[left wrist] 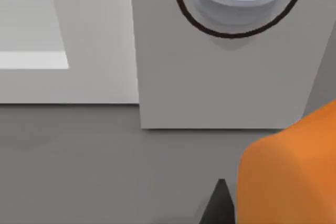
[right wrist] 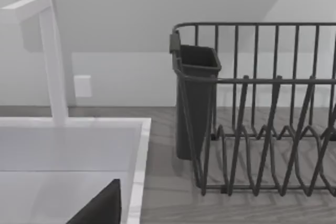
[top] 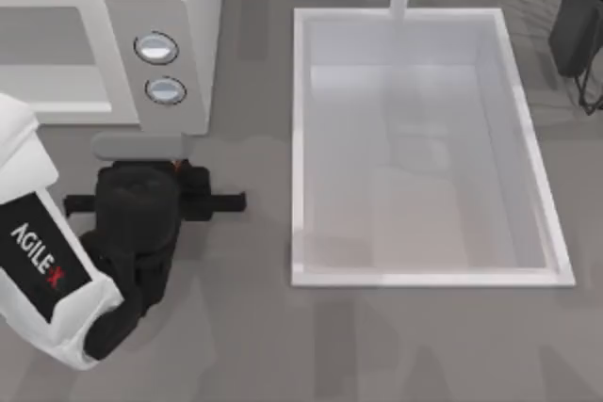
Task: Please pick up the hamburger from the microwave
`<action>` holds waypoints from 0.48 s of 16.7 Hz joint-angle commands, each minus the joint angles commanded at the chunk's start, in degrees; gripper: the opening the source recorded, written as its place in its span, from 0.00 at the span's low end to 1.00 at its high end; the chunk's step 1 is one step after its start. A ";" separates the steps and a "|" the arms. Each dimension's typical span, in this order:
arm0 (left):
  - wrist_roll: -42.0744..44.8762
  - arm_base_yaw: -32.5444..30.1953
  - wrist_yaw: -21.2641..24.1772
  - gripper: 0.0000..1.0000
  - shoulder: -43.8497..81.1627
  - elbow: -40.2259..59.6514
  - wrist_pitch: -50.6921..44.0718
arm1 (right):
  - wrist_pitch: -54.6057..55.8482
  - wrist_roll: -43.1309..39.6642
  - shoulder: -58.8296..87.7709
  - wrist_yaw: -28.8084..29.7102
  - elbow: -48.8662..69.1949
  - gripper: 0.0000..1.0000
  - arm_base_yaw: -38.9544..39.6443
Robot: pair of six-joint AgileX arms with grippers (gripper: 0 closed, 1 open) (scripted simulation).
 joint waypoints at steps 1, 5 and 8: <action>0.00 0.00 0.00 0.00 0.02 -0.01 0.03 | 0.00 0.00 0.00 0.00 0.00 1.00 0.00; 0.00 0.00 0.00 0.08 0.02 -0.01 0.03 | 0.00 0.00 0.00 0.00 0.00 1.00 0.00; 0.00 0.00 0.00 0.30 0.02 -0.01 0.03 | 0.00 0.00 0.00 0.00 0.00 1.00 0.00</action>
